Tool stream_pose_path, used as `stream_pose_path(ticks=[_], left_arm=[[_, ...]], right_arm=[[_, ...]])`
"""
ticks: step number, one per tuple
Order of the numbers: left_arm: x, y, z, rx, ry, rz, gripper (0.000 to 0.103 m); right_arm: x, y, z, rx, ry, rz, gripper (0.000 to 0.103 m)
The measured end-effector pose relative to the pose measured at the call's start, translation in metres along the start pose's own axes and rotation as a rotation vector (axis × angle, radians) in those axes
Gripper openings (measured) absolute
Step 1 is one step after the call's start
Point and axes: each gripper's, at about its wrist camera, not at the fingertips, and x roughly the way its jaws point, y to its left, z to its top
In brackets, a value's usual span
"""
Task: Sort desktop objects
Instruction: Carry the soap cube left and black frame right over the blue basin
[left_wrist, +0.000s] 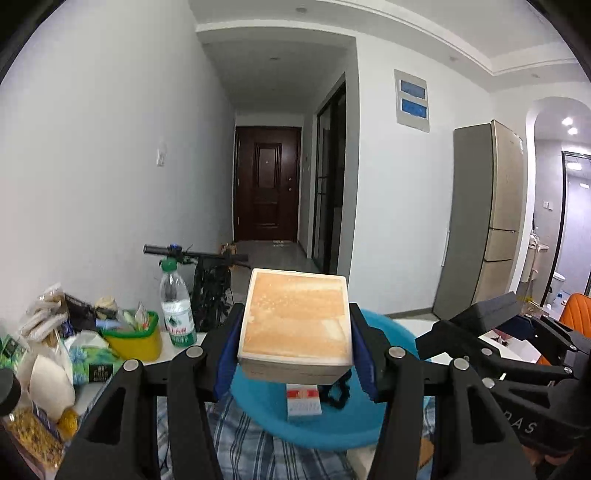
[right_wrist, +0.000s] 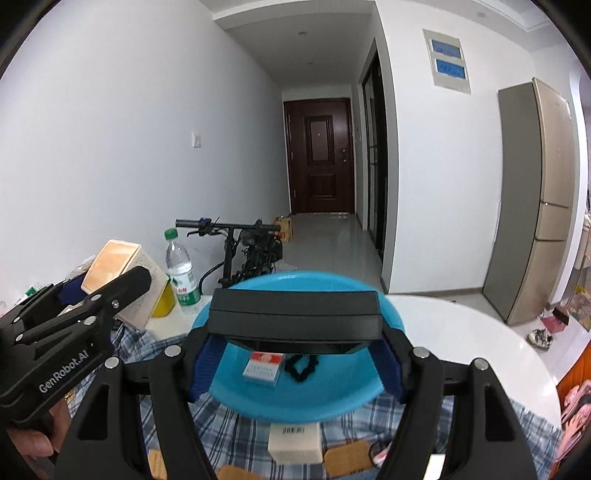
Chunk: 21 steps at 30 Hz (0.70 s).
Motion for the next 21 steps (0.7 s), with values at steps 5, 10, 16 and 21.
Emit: stream_pose_path(ticks=[5, 10, 16, 21], left_arm=[[0.002, -0.004, 0.022, -0.008, -0.055, 0.000, 0.056], [0.001, -0.005, 0.034, 0.015, -0.085, 0.019, 0.056], [0.013, -0.001, 0.045, -0.006, -0.107, 0.032, 0.056], [0.033, -0.001, 0.050, -0.006, -0.115, 0.040, 0.056]], right_arm=[[0.001, -0.002, 0.021, -0.003, -0.057, -0.010, 0.070], [-0.002, 0.005, 0.041, -0.048, -0.146, -0.017, 0.070], [0.006, 0.003, 0.057, -0.039, -0.193, 0.011, 0.070], [0.020, -0.009, 0.061, -0.002, -0.217, 0.004, 0.070]])
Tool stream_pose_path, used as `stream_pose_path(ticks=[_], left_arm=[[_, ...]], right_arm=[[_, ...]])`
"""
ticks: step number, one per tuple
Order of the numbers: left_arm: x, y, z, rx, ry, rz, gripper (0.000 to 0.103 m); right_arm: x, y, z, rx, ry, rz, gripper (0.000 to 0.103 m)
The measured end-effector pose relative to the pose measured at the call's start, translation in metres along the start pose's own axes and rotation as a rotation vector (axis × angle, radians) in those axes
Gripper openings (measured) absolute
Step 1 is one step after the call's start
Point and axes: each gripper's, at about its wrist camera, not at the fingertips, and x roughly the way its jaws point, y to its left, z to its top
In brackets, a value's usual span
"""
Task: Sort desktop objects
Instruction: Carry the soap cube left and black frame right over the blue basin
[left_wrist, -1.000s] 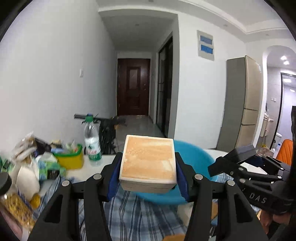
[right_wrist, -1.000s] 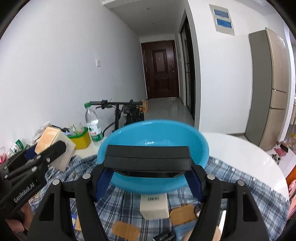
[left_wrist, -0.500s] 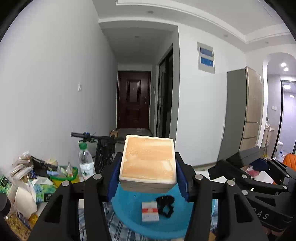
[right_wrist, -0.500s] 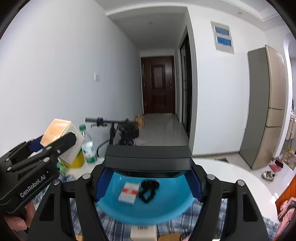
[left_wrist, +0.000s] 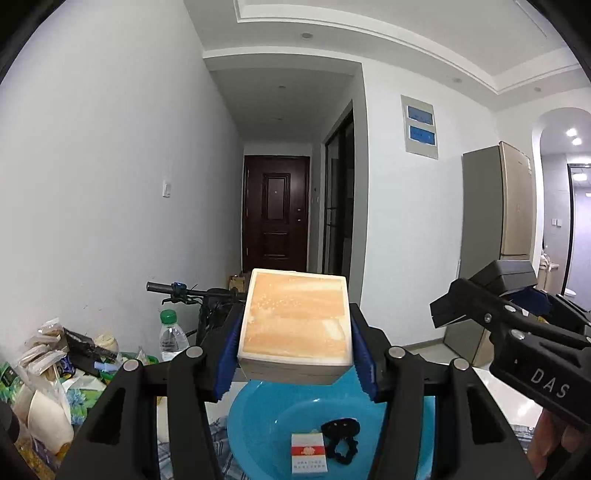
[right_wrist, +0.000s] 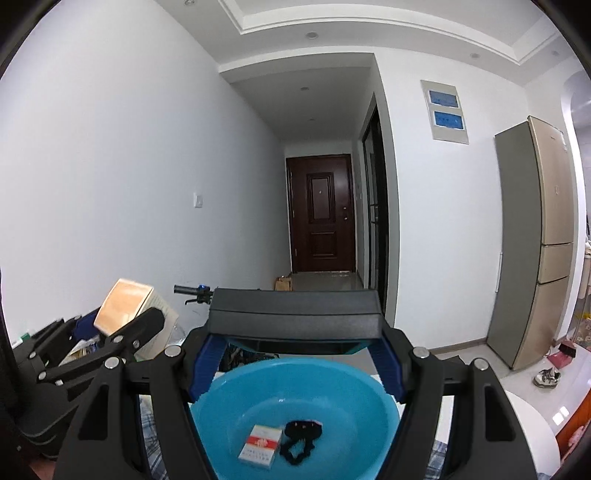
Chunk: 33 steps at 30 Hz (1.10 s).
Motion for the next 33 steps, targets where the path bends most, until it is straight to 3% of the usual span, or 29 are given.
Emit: stream_pose_path(ticks=[11, 20, 33], left_arm=[[0.045, -0.007, -0.001, -0.053, 0.010, -0.044, 0.056], [0.067, -0.012, -0.011, 0.013, 0.040, -0.037, 0.056], [0.134, 0.016, -0.036, -0.075, 0.190, -0.033, 0.056]], right_arm=[[0.028, -0.028, 0.002, 0.028, 0.002, -0.064, 0.070], [0.035, -0.033, -0.003, 0.056, 0.014, -0.041, 0.070], [0.081, -0.037, -0.018, 0.061, 0.090, -0.016, 0.070]])
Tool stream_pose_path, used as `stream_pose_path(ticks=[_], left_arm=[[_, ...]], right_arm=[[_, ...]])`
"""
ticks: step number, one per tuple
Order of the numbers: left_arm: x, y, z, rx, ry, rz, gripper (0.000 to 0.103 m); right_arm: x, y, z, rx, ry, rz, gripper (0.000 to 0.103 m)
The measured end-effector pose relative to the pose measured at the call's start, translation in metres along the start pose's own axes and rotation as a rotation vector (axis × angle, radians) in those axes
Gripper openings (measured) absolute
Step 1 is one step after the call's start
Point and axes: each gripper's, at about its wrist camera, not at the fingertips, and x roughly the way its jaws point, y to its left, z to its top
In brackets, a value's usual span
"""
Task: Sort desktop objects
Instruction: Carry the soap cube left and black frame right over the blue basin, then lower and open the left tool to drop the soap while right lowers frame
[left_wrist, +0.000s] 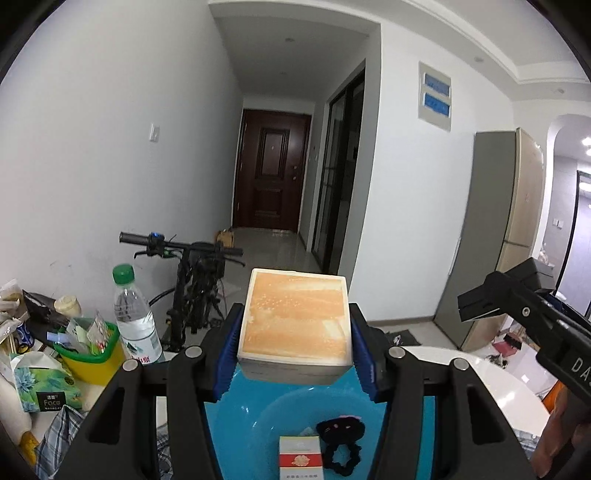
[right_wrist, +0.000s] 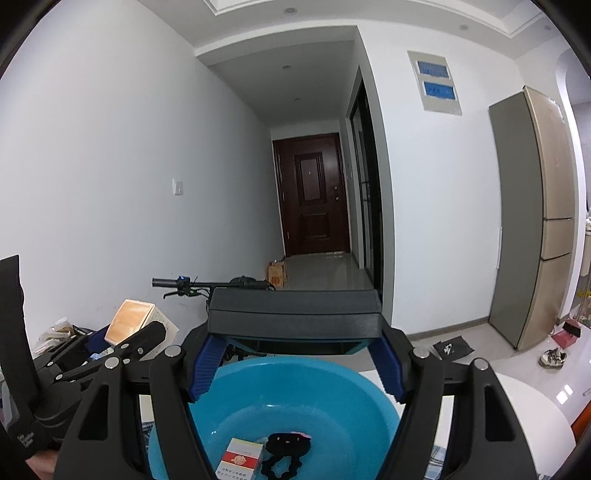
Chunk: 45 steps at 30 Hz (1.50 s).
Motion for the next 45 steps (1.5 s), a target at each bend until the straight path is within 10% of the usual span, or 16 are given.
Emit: stream_pose_path(ticks=[18, 35, 45], left_arm=[[0.081, -0.014, -0.042, 0.085, 0.229, 0.026, 0.056], [0.174, -0.016, -0.121, 0.109, 0.791, -0.029, 0.056], [0.180, -0.010, -0.125, 0.089, 0.827, -0.031, 0.056]], right_arm=[[0.077, -0.012, -0.036, -0.033, 0.306, -0.029, 0.070], [0.096, -0.026, -0.045, -0.015, 0.366, -0.042, 0.070], [0.099, -0.028, -0.047, -0.014, 0.383, -0.047, 0.070]])
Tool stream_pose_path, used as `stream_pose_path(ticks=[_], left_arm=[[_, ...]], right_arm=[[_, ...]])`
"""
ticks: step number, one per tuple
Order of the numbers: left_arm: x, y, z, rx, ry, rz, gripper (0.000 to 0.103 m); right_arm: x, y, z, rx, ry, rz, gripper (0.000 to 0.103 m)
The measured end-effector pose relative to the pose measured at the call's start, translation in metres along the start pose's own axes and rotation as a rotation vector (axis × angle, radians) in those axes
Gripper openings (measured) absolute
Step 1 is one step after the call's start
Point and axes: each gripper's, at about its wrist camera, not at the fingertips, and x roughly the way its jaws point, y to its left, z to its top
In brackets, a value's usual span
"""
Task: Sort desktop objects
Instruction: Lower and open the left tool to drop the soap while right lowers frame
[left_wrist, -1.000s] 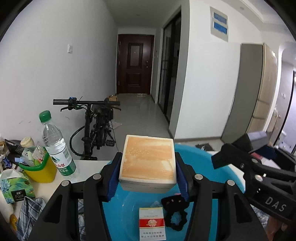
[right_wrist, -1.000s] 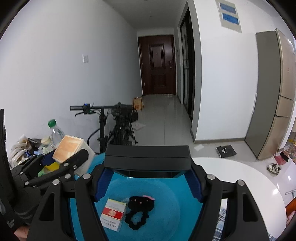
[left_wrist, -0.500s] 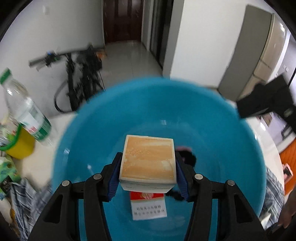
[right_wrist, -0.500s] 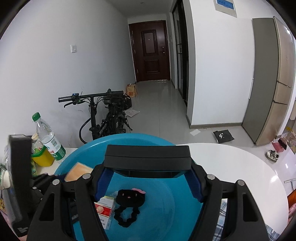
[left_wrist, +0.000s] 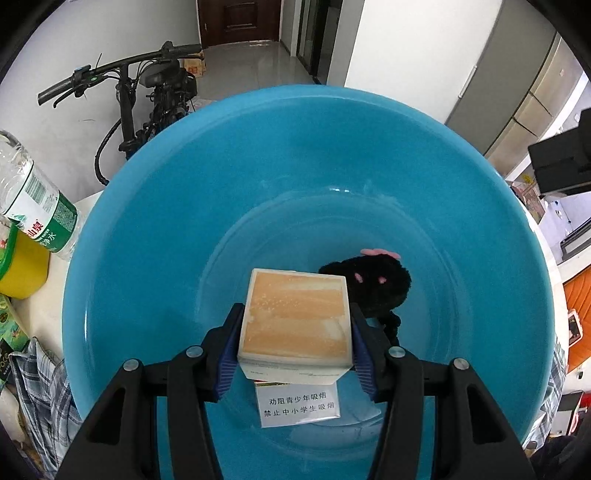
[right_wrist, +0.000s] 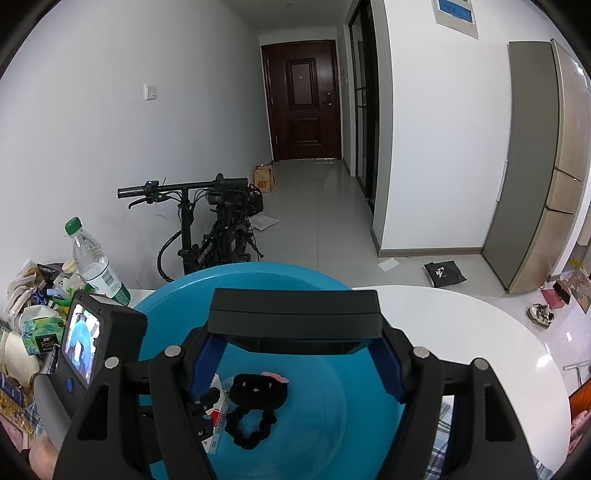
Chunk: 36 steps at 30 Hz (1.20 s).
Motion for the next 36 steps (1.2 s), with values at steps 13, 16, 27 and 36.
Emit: stream_pose_path(ticks=[13, 16, 27, 36], left_arm=[[-0.044, 0.020, 0.011, -0.067, -0.155, 0.072, 0.057], [-0.079, 0.037, 0.006, -0.159, -0.274, 0.050, 0.078], [-0.137, 0.061, -0.002, -0.236, -0.413, 0.009, 0.084], [-0.107, 0.051, 0.002, -0.187, -0.350, 0.044, 0.084]], right_arm=[[0.008, -0.003, -0.003, 0.007, 0.020, -0.004, 0.070], [0.017, -0.001, -0.005, 0.015, 0.047, 0.007, 0.070], [0.060, 0.032, -0.025, -0.092, 0.198, 0.043, 0.070], [0.081, 0.046, -0.043, -0.149, 0.306, 0.068, 0.070]])
